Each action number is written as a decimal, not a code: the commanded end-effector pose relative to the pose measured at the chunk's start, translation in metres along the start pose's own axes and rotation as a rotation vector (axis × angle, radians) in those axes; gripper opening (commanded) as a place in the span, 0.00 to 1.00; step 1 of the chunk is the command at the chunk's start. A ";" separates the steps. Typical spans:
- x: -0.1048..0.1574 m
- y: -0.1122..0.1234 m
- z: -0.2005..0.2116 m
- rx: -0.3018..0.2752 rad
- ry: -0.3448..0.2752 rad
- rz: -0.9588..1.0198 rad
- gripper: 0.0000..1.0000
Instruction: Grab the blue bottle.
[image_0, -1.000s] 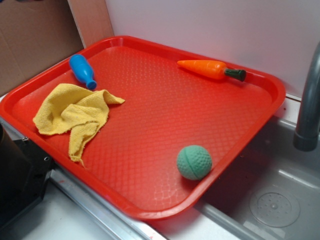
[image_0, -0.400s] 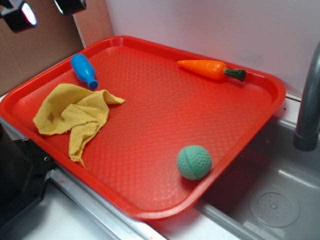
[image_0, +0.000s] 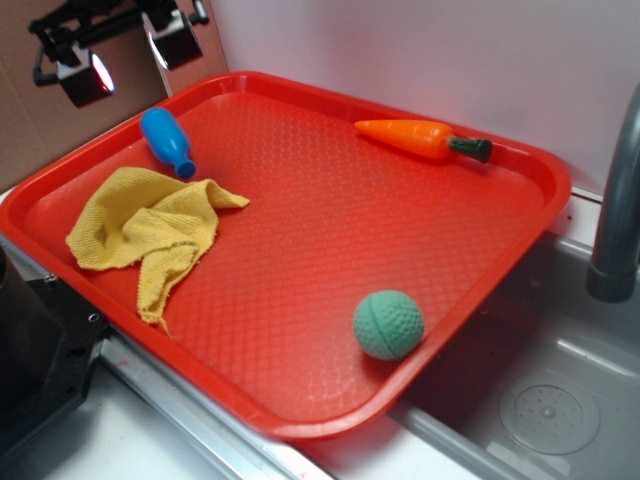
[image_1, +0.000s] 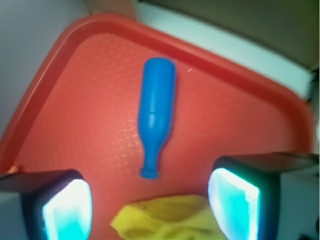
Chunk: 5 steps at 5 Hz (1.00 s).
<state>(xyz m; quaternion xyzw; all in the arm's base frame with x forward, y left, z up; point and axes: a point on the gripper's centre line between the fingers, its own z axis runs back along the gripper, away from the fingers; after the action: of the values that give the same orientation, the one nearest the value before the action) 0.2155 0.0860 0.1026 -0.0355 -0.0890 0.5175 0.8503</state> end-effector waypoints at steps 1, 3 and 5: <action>0.028 0.011 -0.048 0.057 -0.047 0.060 1.00; 0.038 0.005 -0.081 0.066 -0.032 0.020 1.00; 0.042 0.004 -0.092 0.060 -0.026 0.018 0.00</action>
<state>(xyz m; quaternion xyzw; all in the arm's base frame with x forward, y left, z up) 0.2531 0.1212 0.0148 -0.0032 -0.0776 0.5256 0.8472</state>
